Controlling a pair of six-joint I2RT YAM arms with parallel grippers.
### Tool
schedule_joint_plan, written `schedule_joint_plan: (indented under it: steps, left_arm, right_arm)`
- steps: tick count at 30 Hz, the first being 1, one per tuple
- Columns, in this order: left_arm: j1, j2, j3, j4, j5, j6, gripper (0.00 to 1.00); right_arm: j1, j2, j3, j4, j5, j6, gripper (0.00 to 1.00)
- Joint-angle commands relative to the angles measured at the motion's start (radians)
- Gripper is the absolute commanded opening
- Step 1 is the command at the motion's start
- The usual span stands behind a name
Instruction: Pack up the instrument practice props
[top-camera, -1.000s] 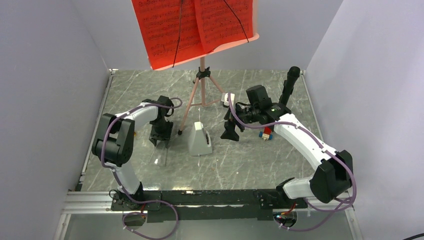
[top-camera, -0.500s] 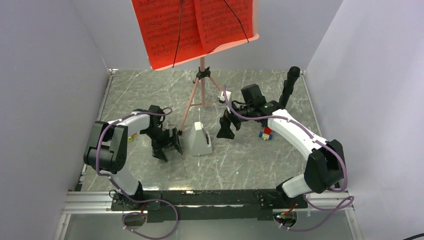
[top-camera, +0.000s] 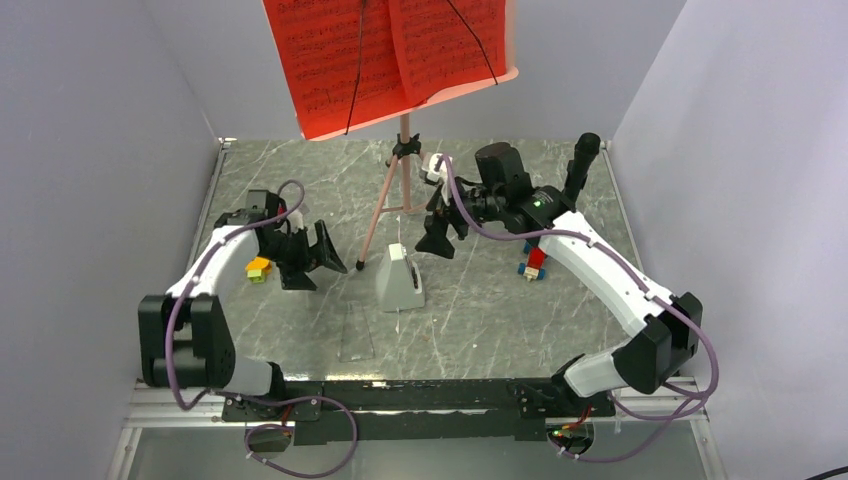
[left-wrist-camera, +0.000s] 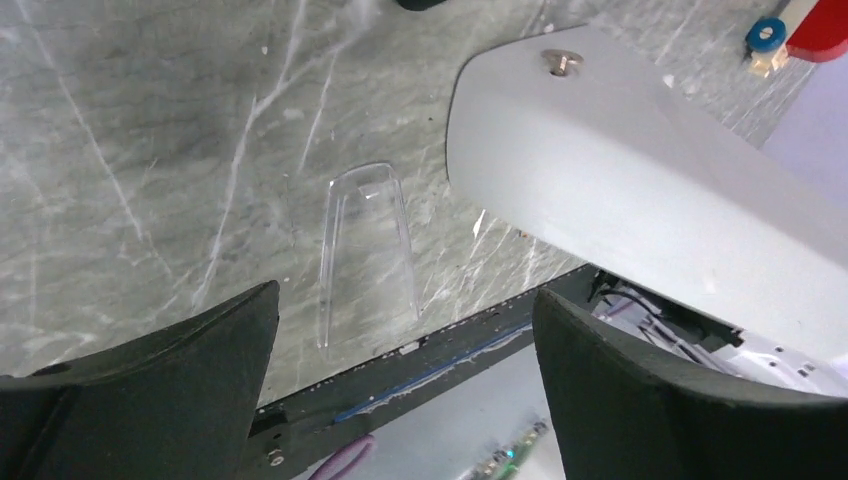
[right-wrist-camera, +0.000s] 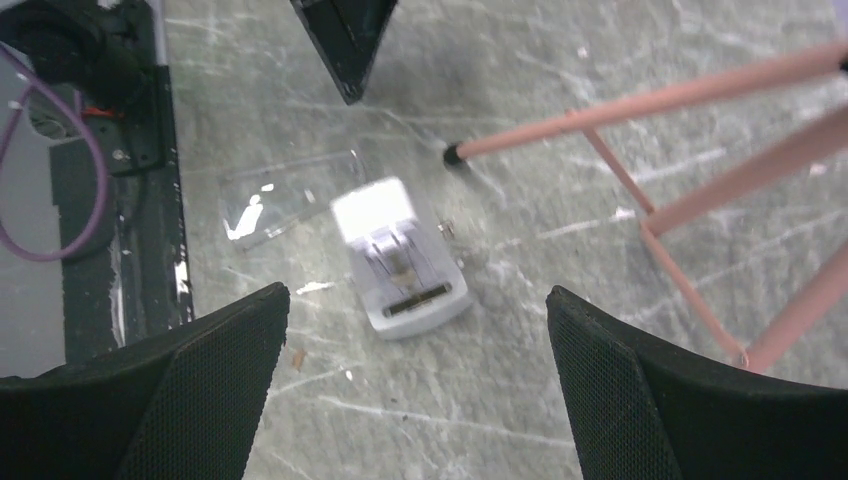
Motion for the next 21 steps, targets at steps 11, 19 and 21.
schedule_joint_plan:
  steps: [11,19,21]
  left_arm:
    - [0.261,-0.322,0.093,-0.073,-0.042,0.098,0.99]
    - [0.301,-0.504,0.174,-0.046,-0.318,0.014,0.99]
    - [0.311,-0.519,0.223,-0.080,-0.436,0.040,0.99]
  right_arm:
    - [0.328,0.039,0.153,0.093,0.148,0.228,1.00]
    - [0.438,0.380,0.470,-0.125,0.234,0.351,1.00]
    - [0.455,0.424,0.470,-0.122,0.262,0.436,1.00]
